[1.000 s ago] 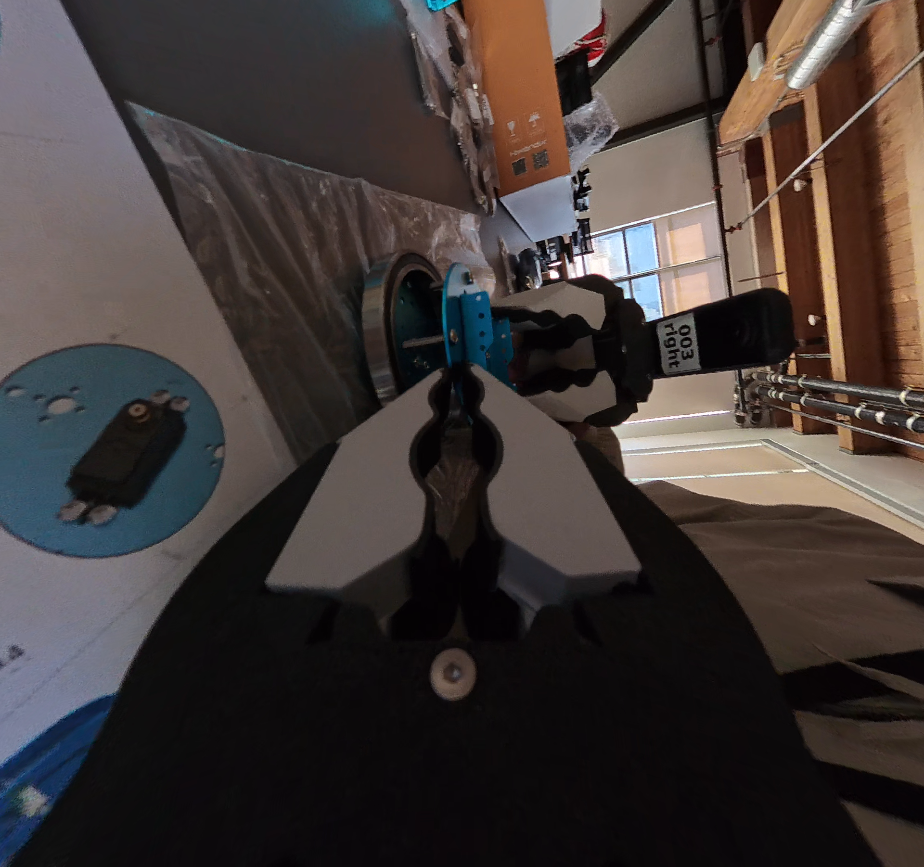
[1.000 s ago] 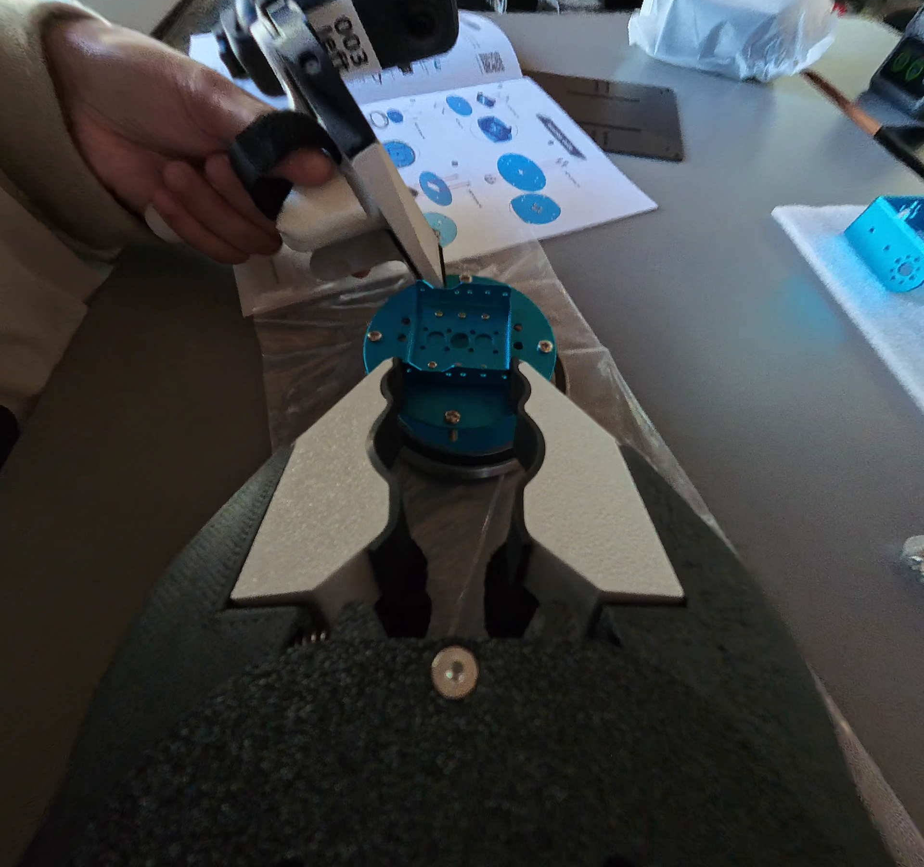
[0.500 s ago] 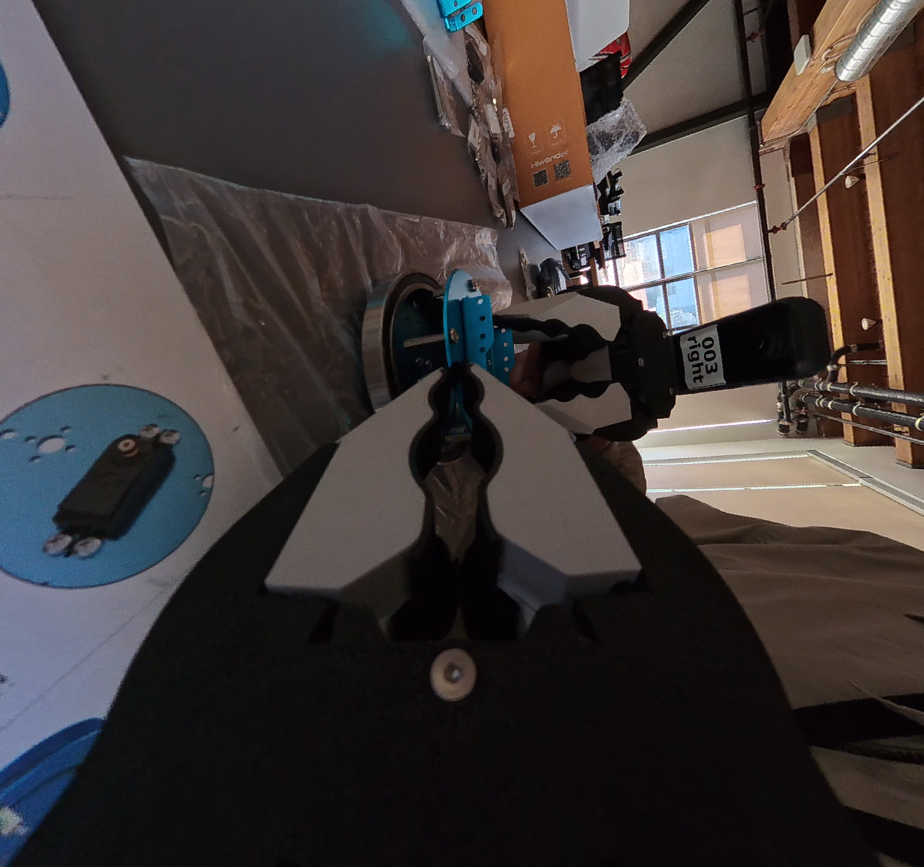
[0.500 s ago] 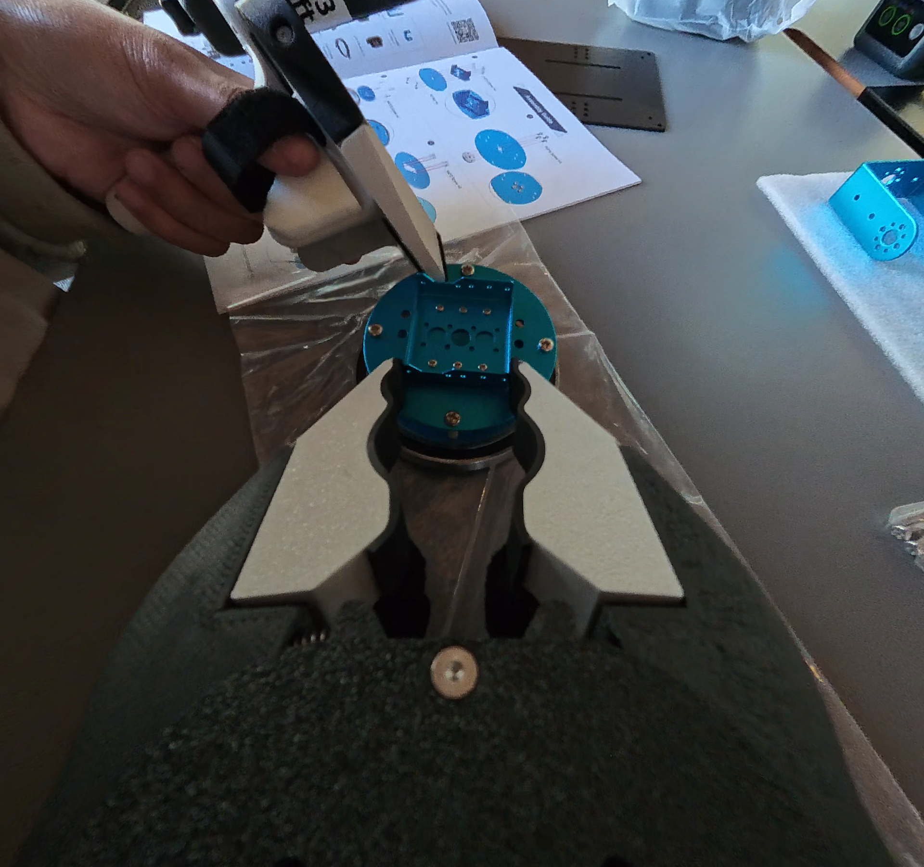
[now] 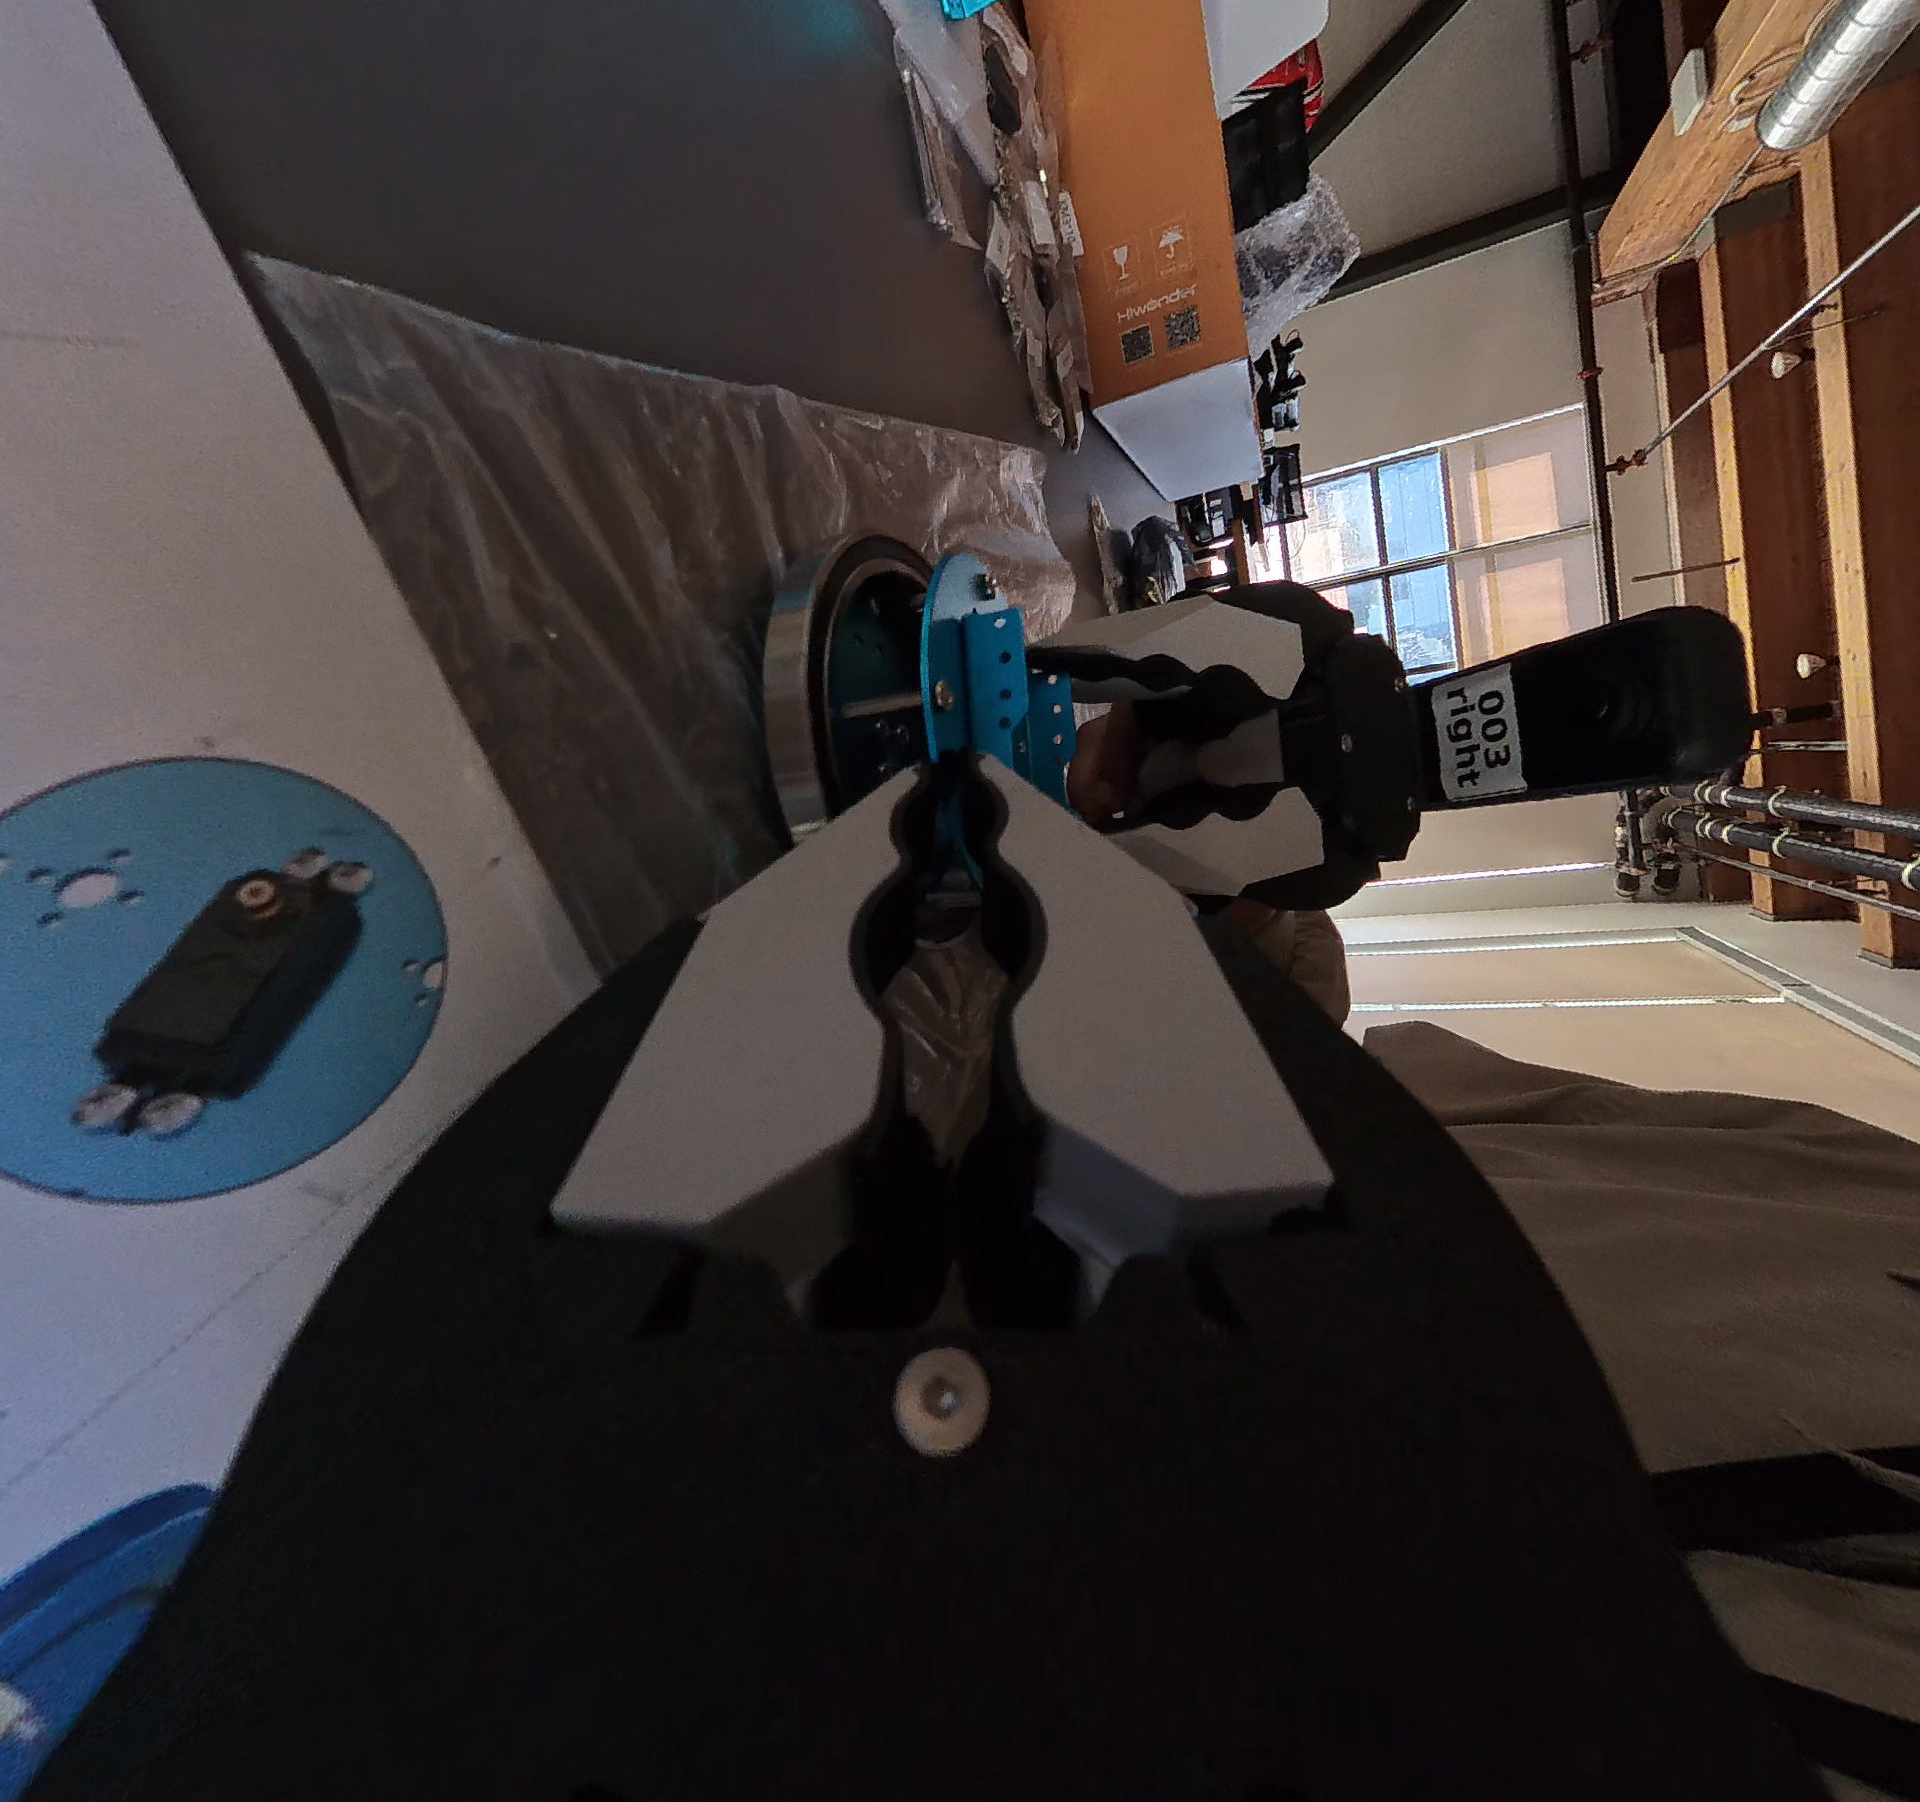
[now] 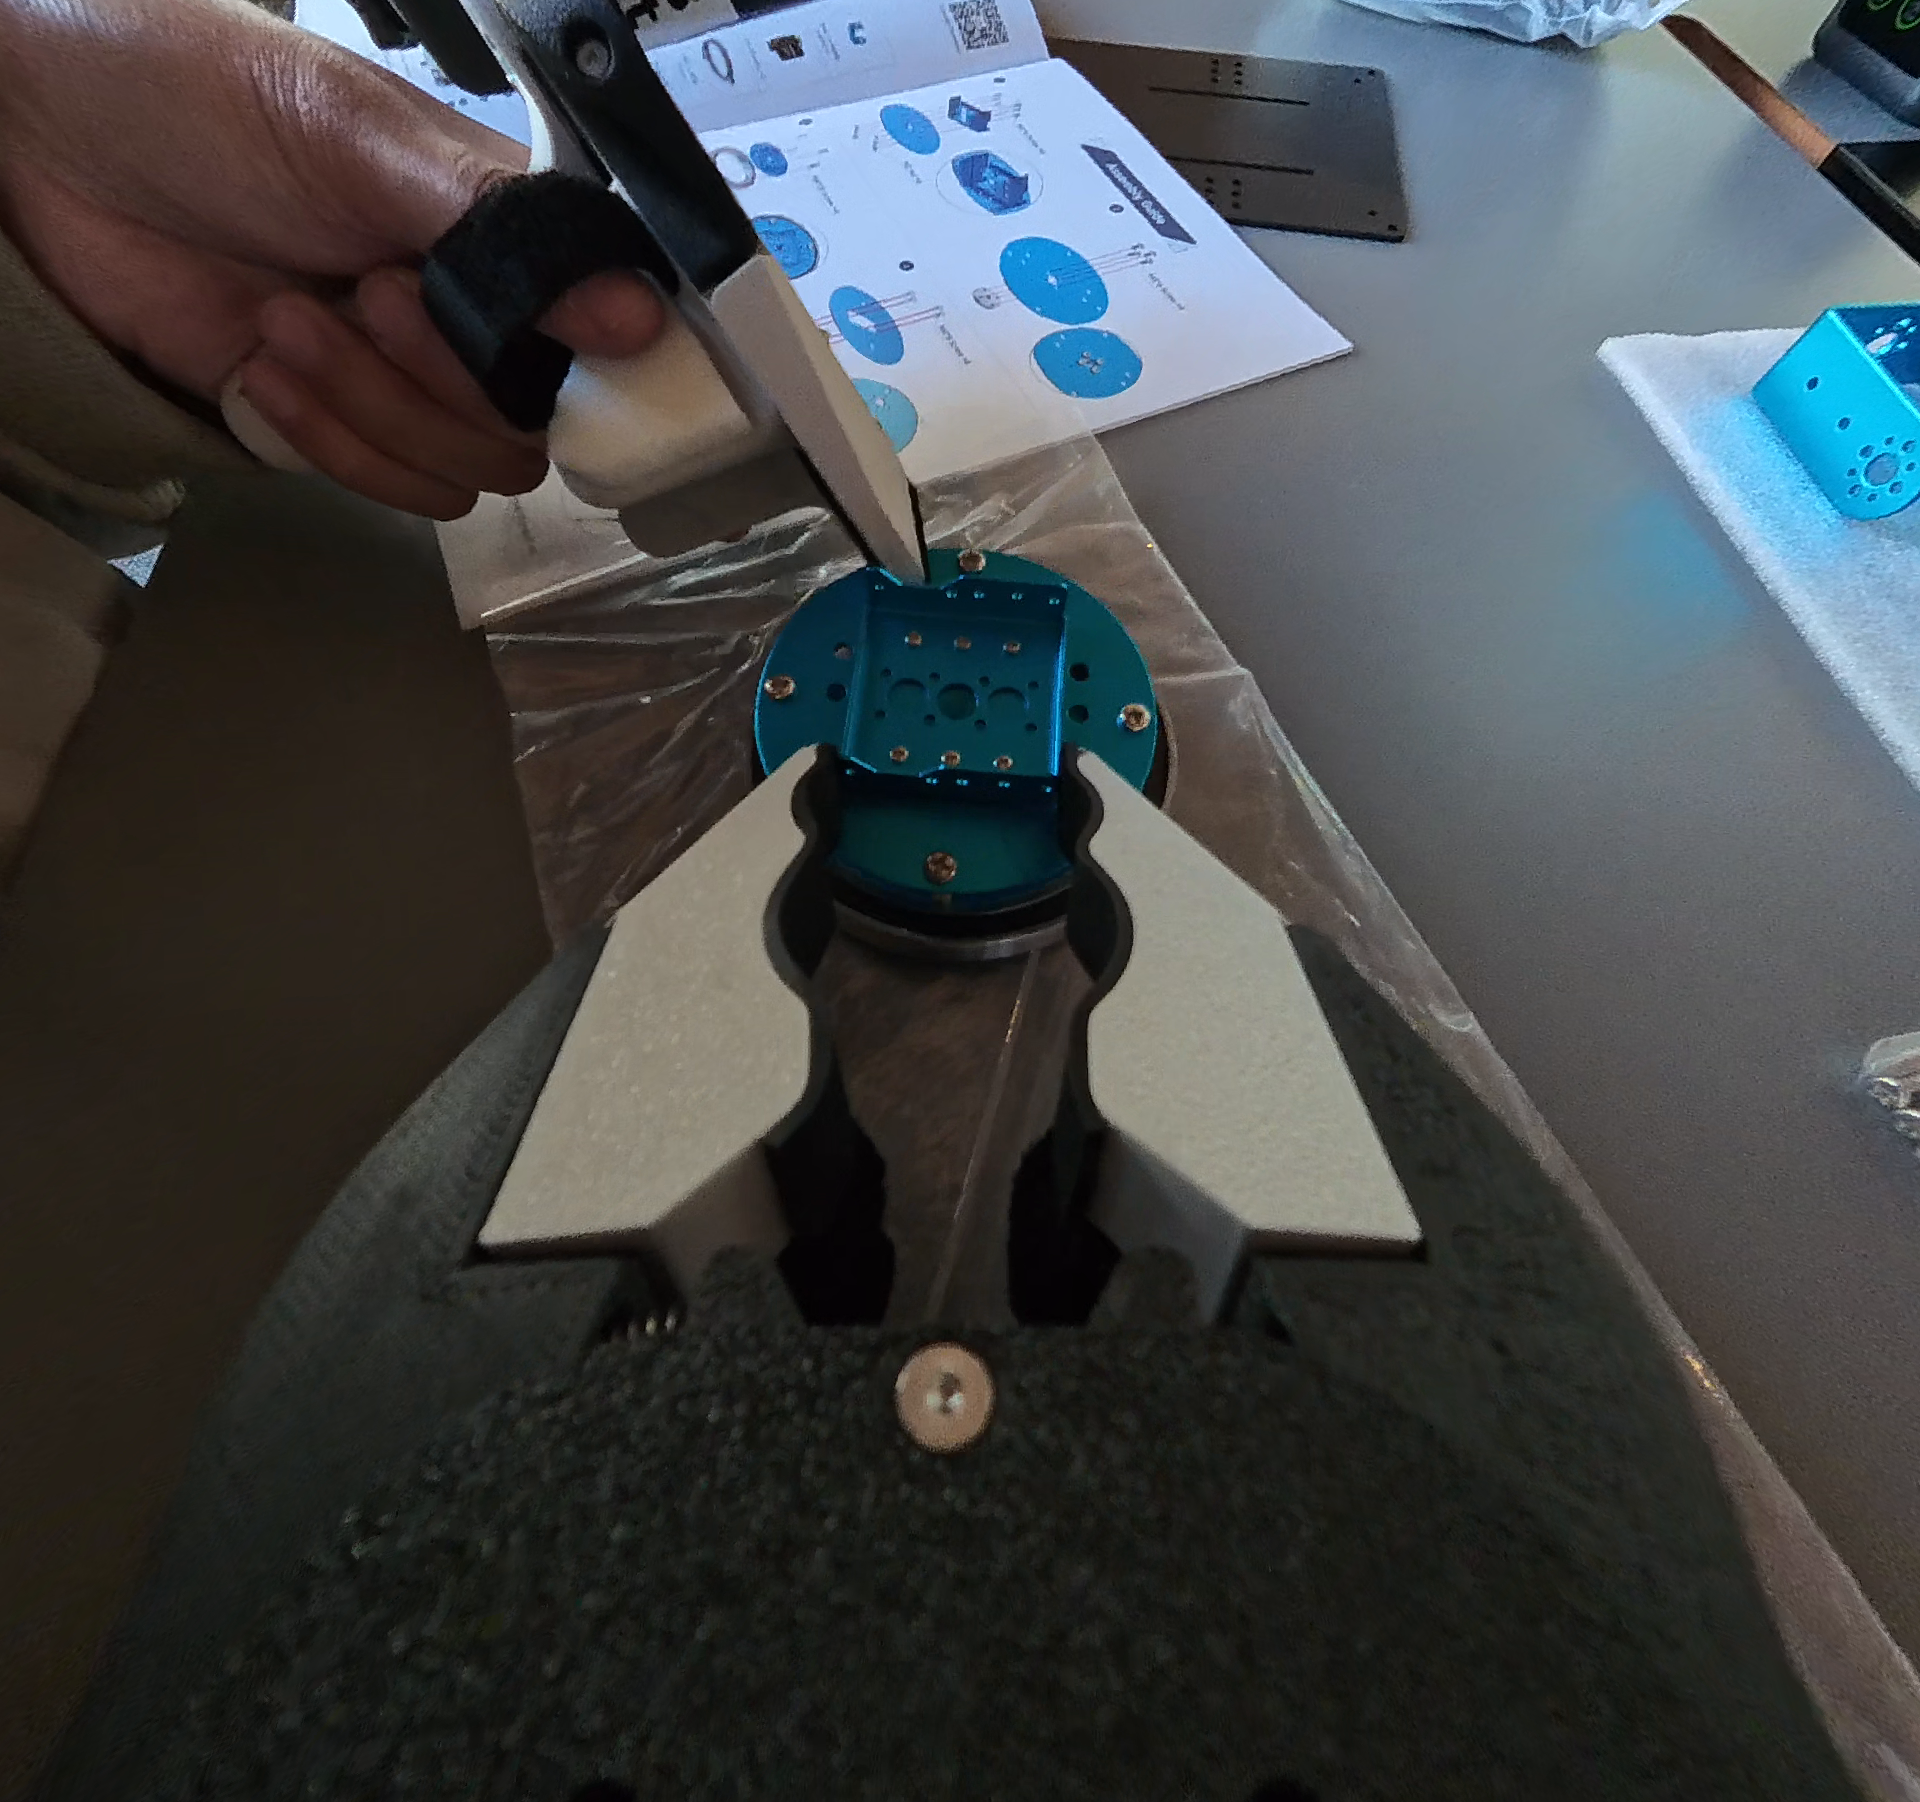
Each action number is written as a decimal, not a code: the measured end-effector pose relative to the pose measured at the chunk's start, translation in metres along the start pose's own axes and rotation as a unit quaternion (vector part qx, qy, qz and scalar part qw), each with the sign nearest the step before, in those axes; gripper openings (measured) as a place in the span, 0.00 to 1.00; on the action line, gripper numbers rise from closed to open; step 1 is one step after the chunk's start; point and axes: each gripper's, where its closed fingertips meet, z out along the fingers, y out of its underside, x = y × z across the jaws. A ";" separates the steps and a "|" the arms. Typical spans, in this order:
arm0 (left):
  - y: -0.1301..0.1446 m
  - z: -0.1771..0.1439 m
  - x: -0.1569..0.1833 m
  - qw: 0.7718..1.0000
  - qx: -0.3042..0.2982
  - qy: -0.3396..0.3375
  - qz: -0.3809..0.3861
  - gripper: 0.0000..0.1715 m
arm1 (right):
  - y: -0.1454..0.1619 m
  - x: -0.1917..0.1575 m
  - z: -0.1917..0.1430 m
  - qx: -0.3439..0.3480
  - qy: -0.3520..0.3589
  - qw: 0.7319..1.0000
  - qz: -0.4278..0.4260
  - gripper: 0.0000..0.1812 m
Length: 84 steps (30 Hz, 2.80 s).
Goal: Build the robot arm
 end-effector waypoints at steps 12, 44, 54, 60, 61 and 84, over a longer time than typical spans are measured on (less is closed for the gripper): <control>0.000 0.002 -0.005 1.000 0.002 -0.010 0.000 0.03 | 0.004 0.001 0.002 -0.010 0.001 1.000 -0.001 0.22; -0.006 -0.011 -0.015 0.973 -0.001 -0.132 0.187 0.15 | 0.006 0.003 0.005 -0.024 0.010 1.000 -0.002 0.22; 0.000 -0.003 -0.021 0.970 -0.024 -0.147 0.192 0.15 | 0.006 0.003 0.005 -0.024 0.006 1.000 0.011 0.23; 0.001 -0.002 -0.024 0.971 -0.026 -0.152 0.185 0.15 | 0.008 0.002 0.006 -0.024 -0.003 0.999 0.025 0.23; 0.000 -0.002 -0.024 0.971 -0.026 -0.152 0.185 0.15 | 0.008 0.002 0.006 -0.023 -0.003 0.999 0.026 0.23; 0.000 -0.002 -0.023 0.976 -0.021 -0.138 0.167 0.13 | 0.010 -0.005 -0.020 -0.024 -0.013 0.999 -0.028 0.14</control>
